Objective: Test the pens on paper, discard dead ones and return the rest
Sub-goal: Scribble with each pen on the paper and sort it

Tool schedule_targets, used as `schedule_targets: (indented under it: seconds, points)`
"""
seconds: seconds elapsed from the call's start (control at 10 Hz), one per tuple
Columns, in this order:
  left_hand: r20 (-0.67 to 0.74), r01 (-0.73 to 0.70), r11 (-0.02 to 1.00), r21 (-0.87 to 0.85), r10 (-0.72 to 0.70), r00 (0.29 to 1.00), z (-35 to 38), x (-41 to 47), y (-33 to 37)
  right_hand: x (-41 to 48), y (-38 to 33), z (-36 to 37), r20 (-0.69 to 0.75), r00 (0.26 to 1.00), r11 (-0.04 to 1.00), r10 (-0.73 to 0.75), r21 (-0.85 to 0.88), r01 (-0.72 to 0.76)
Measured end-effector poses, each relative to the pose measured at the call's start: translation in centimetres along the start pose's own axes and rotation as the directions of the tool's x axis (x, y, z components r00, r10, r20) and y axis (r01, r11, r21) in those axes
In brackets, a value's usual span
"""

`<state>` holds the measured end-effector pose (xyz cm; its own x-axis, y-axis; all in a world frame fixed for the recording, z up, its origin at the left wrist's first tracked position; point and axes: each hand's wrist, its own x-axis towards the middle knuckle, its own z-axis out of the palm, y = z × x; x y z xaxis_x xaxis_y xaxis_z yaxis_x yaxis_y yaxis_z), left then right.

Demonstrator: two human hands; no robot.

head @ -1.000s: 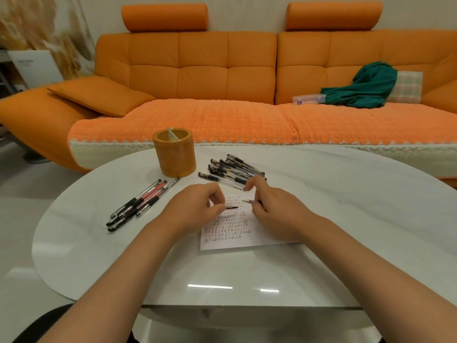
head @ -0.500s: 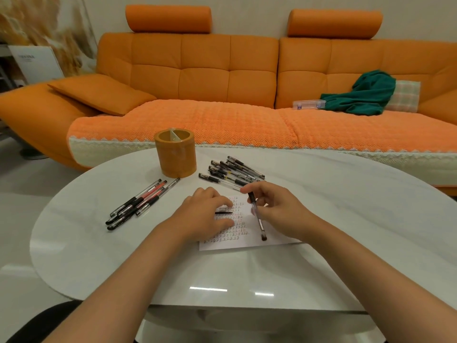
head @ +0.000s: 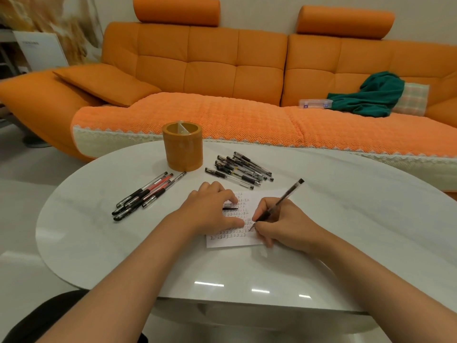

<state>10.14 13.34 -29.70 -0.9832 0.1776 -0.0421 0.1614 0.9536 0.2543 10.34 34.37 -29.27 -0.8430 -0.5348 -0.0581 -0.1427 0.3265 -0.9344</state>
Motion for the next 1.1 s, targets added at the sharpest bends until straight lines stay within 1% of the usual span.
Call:
schedule_targets:
  seconds: [0.1, 0.2, 0.5, 0.6, 0.8, 1.1]
  points:
    - [0.012, -0.006, 1.000, 0.000, 0.006, 1.000, -0.04, -0.02, -0.08, -0.10, 0.12, 0.19, -0.033, 0.999, 0.998, -0.022, -0.067, 0.020]
    - [0.016, 0.000, 1.000, 0.003, -0.001, 1.000, -0.06, -0.01, 0.02, -0.11, 0.21, 0.31, -0.019, 0.998, 0.992, -0.060, -0.114, 0.057]
    - [0.035, 0.018, 1.000, -0.004, -0.018, 0.999, -0.27, 0.00, 0.31, 0.04, 0.32, 0.59, 0.002, 0.995, 0.979, -0.097, -0.180, 0.096]
    - [0.041, 0.022, 1.000, -0.005, -0.021, 0.999, -0.25, 0.03, 0.31, 0.10, 0.23, 0.67, 0.010, 0.994, 0.976, -0.106, -0.193, 0.106]
    - [0.047, 0.030, 1.000, -0.010, -0.030, 0.998, -0.25, 0.17, 0.34, 0.00, 0.40, 0.61, -0.007, 0.997, 0.987, -0.076, -0.142, 0.074]
    - [0.046, 0.028, 1.000, -0.008, -0.028, 0.999, -0.33, 0.03, 0.41, -0.09, 0.40, 0.63, -0.013, 0.994, 0.981, -0.107, -0.162, 0.104]
